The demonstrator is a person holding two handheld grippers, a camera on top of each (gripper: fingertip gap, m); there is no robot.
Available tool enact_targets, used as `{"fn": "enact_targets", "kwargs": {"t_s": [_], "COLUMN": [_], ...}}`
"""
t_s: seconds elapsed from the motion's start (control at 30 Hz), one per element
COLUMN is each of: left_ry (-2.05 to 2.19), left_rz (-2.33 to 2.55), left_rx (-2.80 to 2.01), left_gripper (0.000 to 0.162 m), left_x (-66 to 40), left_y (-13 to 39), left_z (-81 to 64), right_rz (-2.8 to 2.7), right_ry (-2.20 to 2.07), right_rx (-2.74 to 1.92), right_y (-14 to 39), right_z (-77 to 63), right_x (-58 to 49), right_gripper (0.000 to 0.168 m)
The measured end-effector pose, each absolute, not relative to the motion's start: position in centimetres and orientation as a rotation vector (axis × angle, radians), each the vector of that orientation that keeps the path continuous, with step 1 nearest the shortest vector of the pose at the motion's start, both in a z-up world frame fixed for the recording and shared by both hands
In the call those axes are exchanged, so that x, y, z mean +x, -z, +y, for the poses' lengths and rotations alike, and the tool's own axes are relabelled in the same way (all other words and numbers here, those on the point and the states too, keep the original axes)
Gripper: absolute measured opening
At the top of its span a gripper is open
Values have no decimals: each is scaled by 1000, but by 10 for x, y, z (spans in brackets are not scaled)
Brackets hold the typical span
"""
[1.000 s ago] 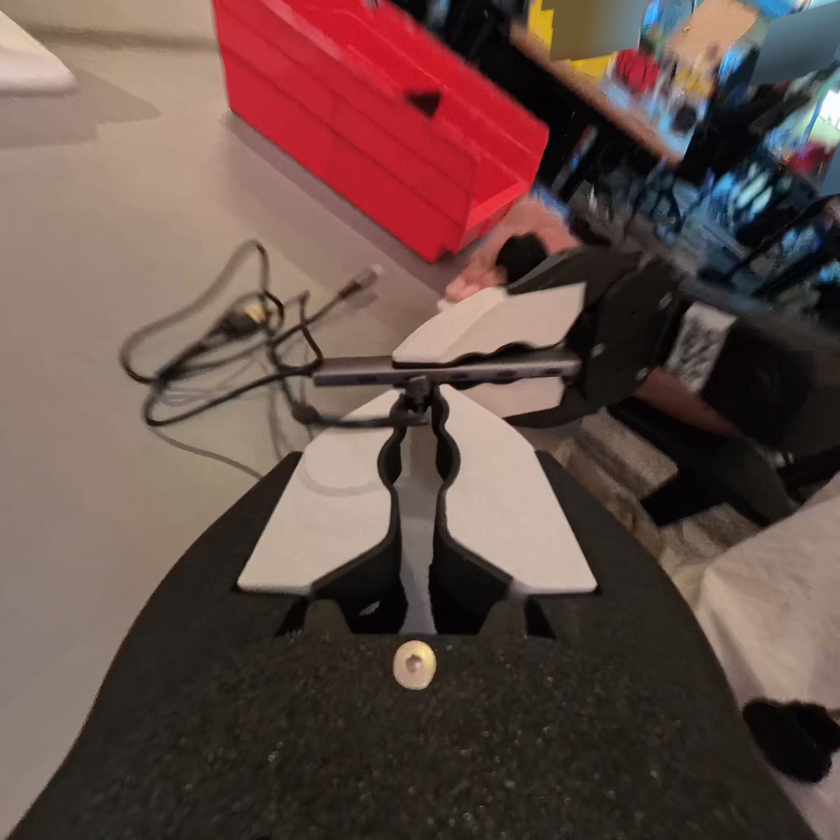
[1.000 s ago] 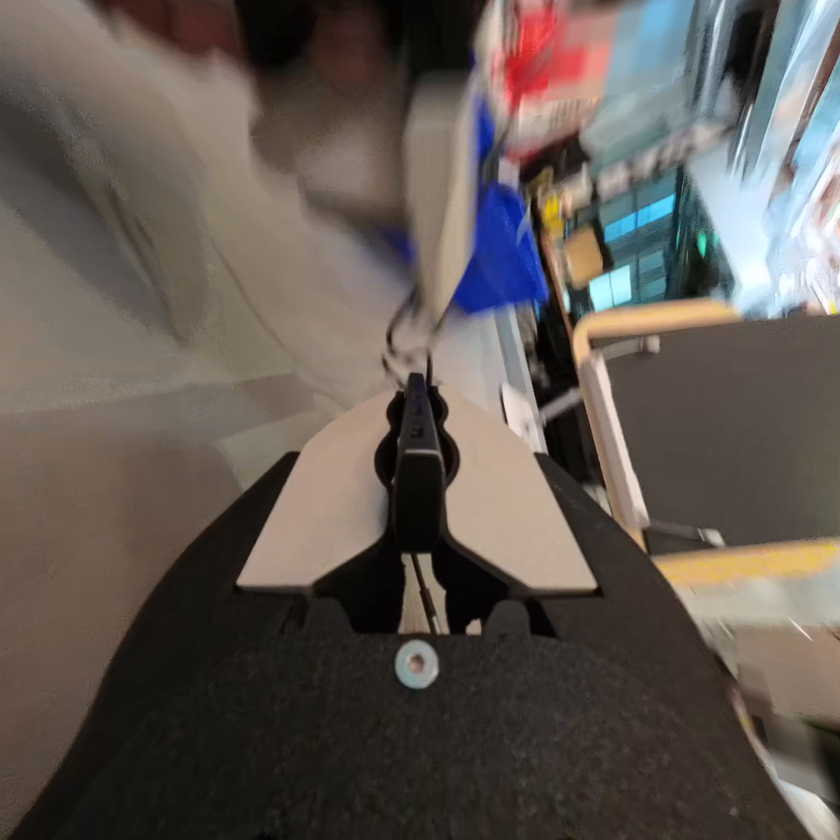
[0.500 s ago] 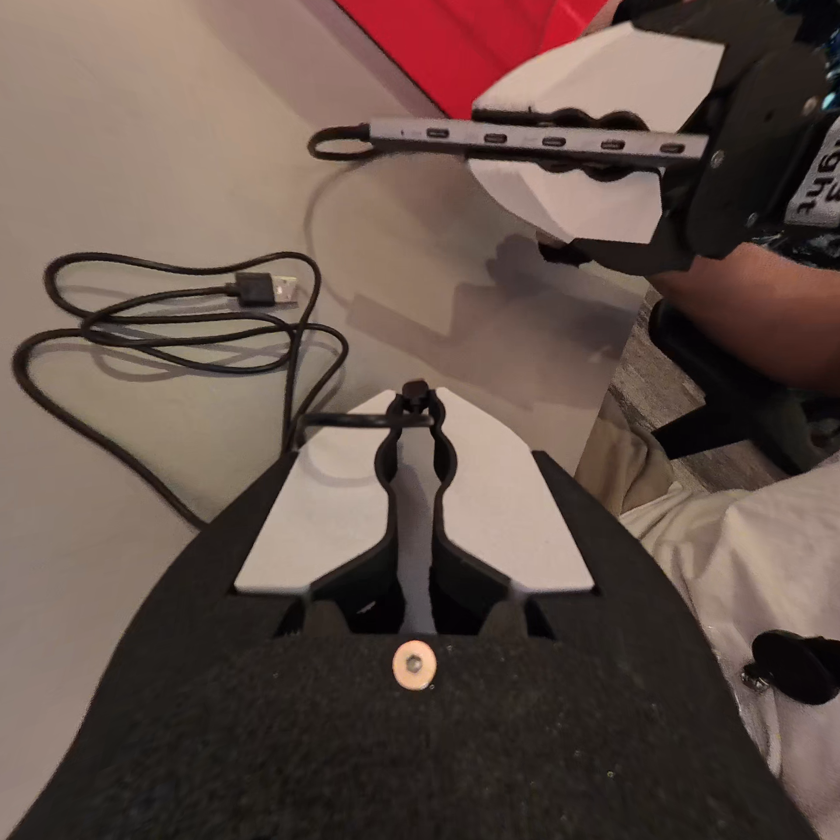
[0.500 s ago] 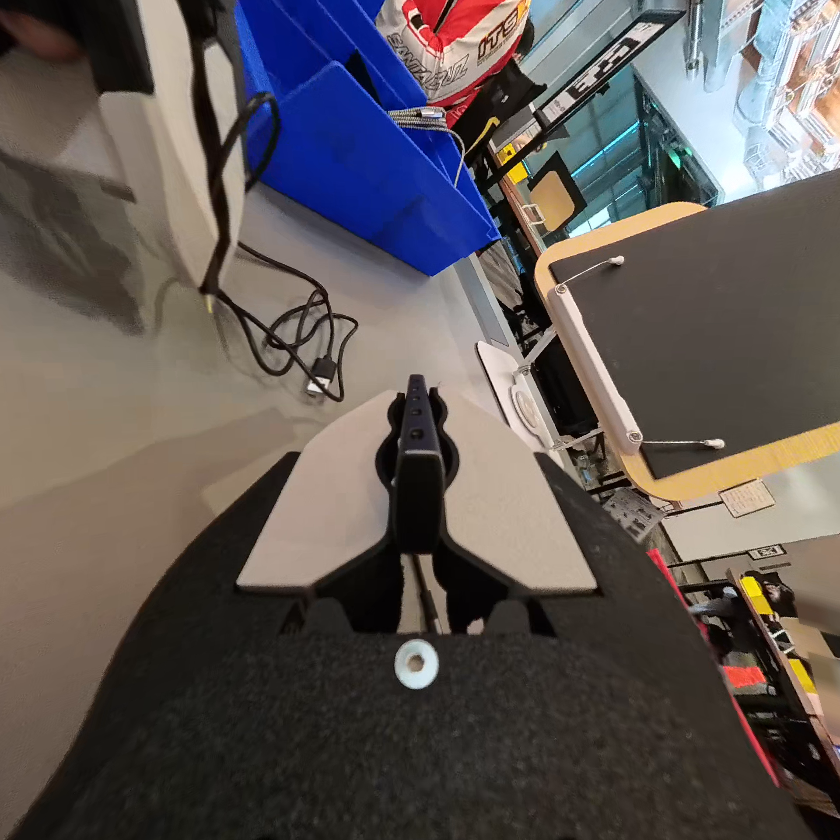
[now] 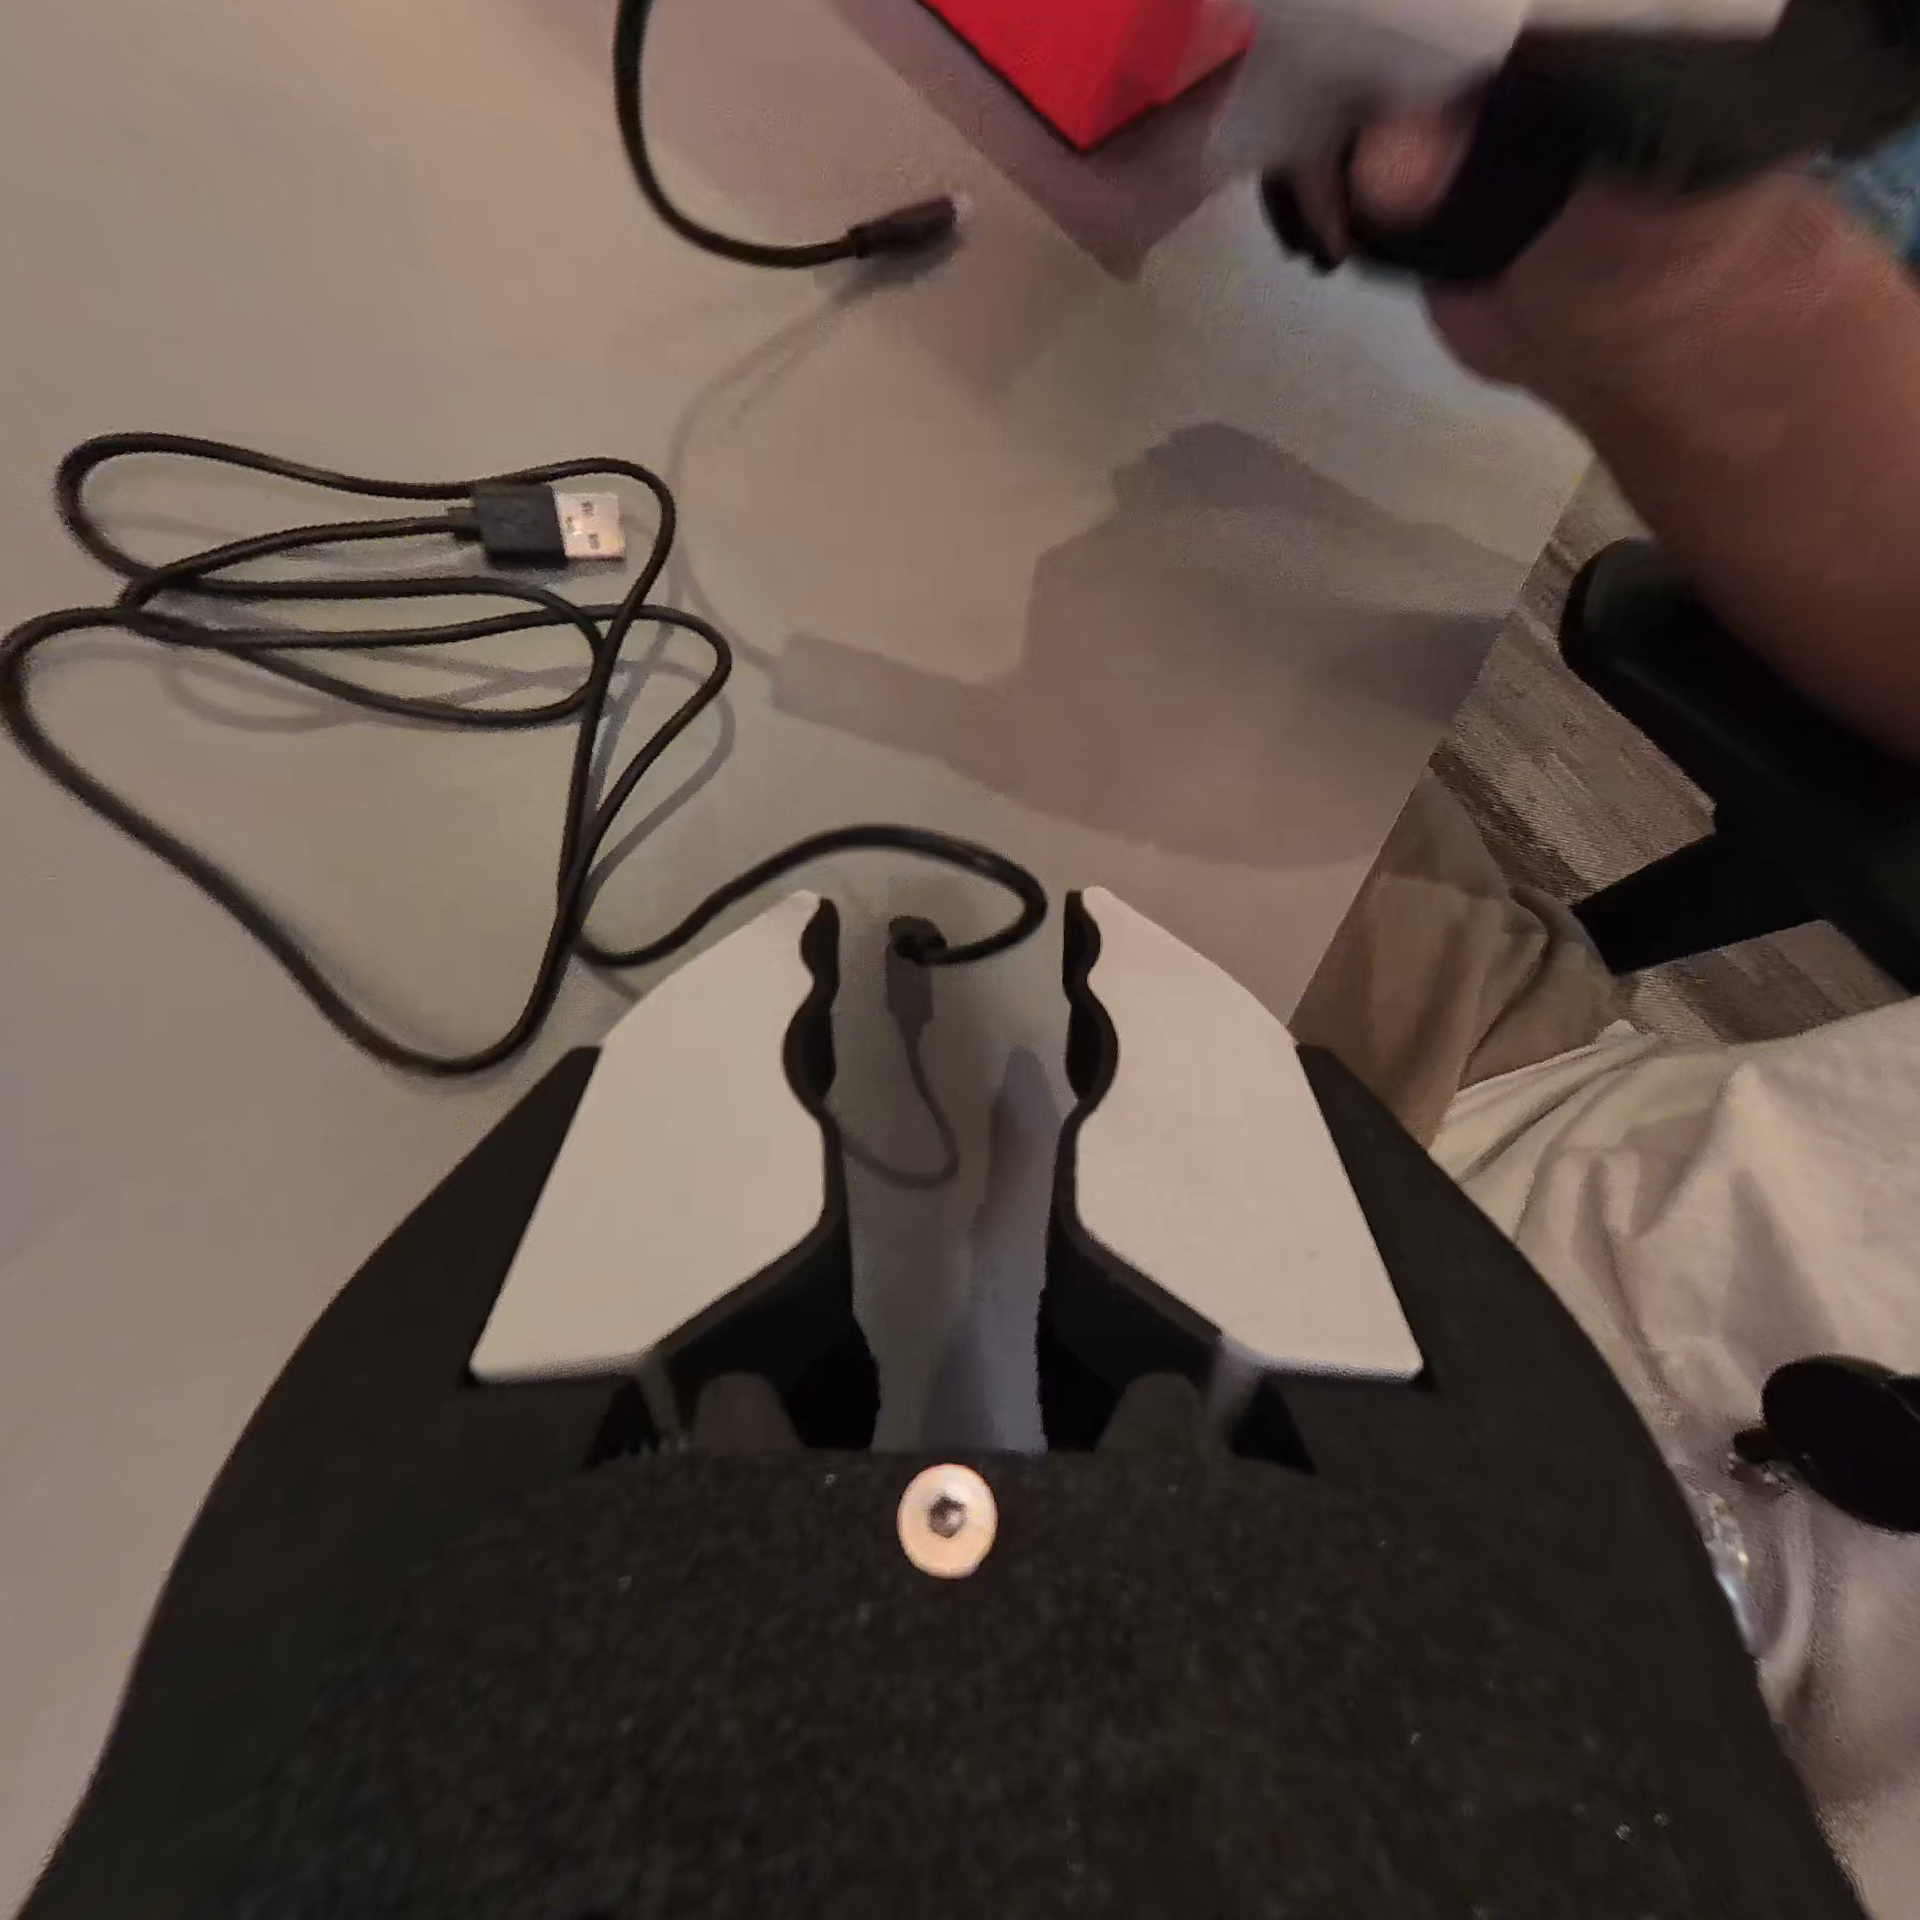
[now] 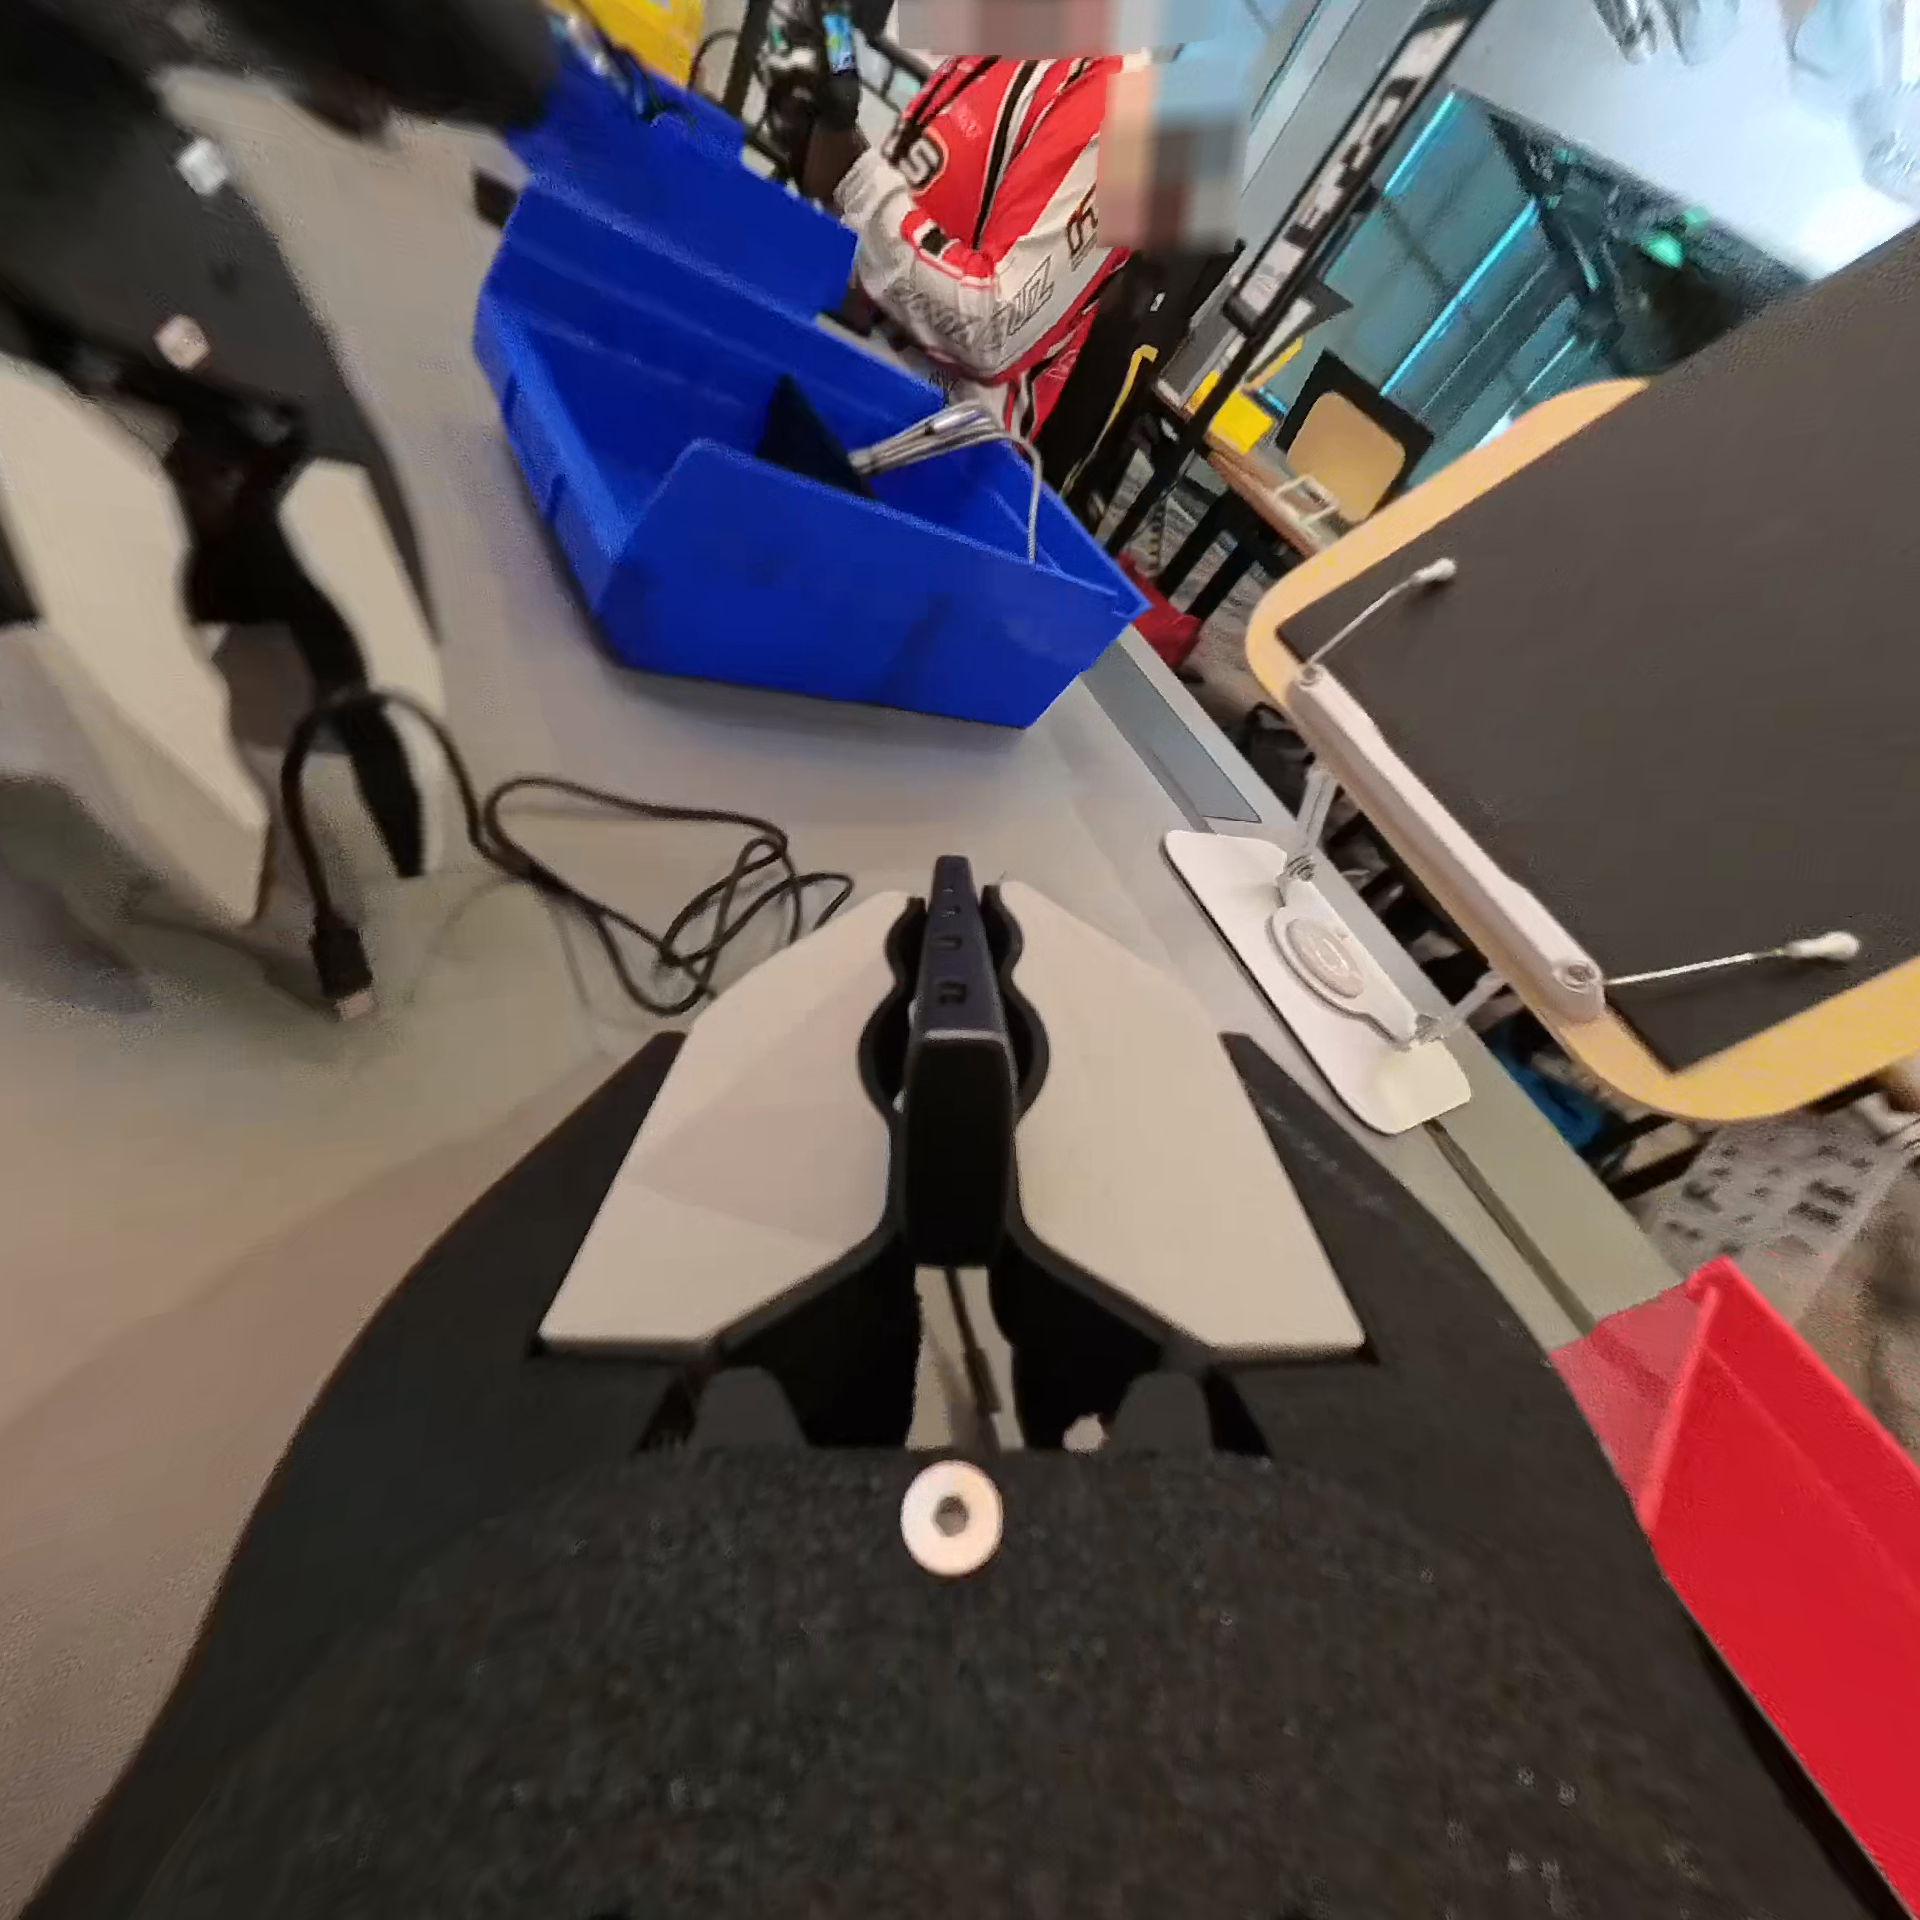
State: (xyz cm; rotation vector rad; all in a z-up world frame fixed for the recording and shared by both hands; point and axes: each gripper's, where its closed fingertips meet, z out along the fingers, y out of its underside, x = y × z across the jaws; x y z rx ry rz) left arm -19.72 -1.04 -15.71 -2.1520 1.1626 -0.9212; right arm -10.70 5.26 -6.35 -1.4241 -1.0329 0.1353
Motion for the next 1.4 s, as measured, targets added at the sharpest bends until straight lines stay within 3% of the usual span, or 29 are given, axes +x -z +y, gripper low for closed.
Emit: {"fn": "enact_targets", "kwargs": {"t_s": [0.23, 0.33, 0.4, 0.53, 0.8, 1.07, 1.2, 1.33, 1.4], "left_ry": [748, 813, 858, 832, 814, 820, 824, 788, 808], "left_rz": [1155, 1118, 1089, 1080, 1093, 1054, 1028, 1003, 984], "left_rx": [-2153, -2154, -2147, -2150, -2174, -2179, -2173, -2175, -2180], "left_gripper": [41, 40, 39, 38, 37, 36, 36, 35, 35], "left_x": [-231, -235, -237, -244, -247, -252, -256, -266, -267], "left_y": [169, 164, 158, 158, 165, 164, 162, 163, 164], "left_z": [-14, -15, -14, -9, -11, -5, -5, -1, 2], "right_rz": [-725, -607, -563, -545, -178, -118, -137, -258, -376], "right_ry": [-288, -259, -260, -251, -740, -380, -281, 60, -23], "right_rx": [-1508, -1573, -1650, -1979, -2346, -2922, -2840, -2556, -2384], "right_y": [-80, -110, -101, -15, 94, 183, 162, 86, 54], "right_z": [110, 153, 186, 240, 265, 233, 234, 215, 192], "right_x": [4, 69, 105, 155, 159, 203, 201, 184, 123], "right_gripper": [11, 11, 11, 11, 11, 11, 32, 42, 46]}}
